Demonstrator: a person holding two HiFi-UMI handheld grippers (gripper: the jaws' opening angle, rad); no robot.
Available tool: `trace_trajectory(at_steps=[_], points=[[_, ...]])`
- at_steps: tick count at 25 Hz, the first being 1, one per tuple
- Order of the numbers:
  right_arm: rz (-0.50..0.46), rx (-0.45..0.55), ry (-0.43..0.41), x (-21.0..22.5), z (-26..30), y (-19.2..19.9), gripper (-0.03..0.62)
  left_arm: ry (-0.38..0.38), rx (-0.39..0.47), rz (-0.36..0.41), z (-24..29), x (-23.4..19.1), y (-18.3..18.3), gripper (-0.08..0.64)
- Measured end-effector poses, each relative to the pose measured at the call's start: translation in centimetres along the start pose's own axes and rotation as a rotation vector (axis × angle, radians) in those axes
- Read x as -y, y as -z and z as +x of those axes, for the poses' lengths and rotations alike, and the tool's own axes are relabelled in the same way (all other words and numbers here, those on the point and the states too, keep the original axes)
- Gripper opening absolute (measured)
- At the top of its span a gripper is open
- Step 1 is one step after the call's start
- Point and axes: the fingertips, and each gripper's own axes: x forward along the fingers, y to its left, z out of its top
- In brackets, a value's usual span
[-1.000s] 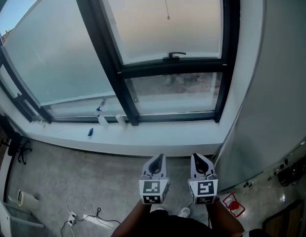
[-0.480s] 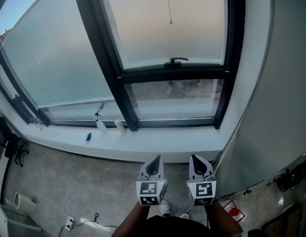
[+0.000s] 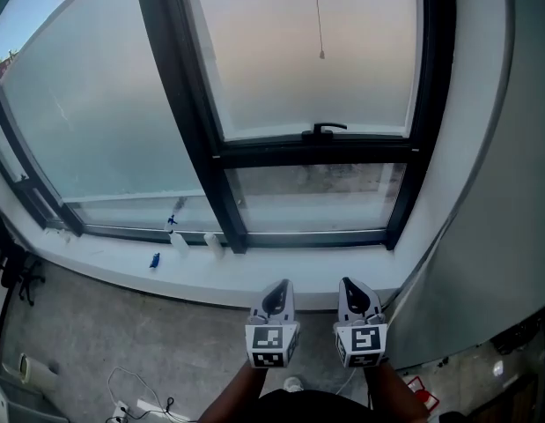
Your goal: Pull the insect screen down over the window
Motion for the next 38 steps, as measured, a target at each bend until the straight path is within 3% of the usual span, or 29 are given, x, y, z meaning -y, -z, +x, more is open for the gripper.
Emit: trace_trajectory(at_steps=[7, 16, 28, 38], points=[[0.016, 0.012, 0.038, -0.3, 4.7, -1.6, 0.003, 0.002, 0.004, 0.005, 3.9, -3.5, -0.3, 0.003], [-0.009, -0.009, 0.057, 0.5, 8.3, -0.8, 0.003, 0.037, 0.012, -0.006, 7.6, -4.5, -0.3, 0.003], [0.009, -0.007, 0.027, 6.8, 15.3, -0.4, 0.003, 0.033, 0.003, -0.015, 17.2, -3.7, -1.3, 0.003], [0.01, 0.01, 0.0, 11.9, 21.1, -0.8, 0.003, 0.03, -0.008, 0.026, 24.8, -2.9, -2.7, 0.003]])
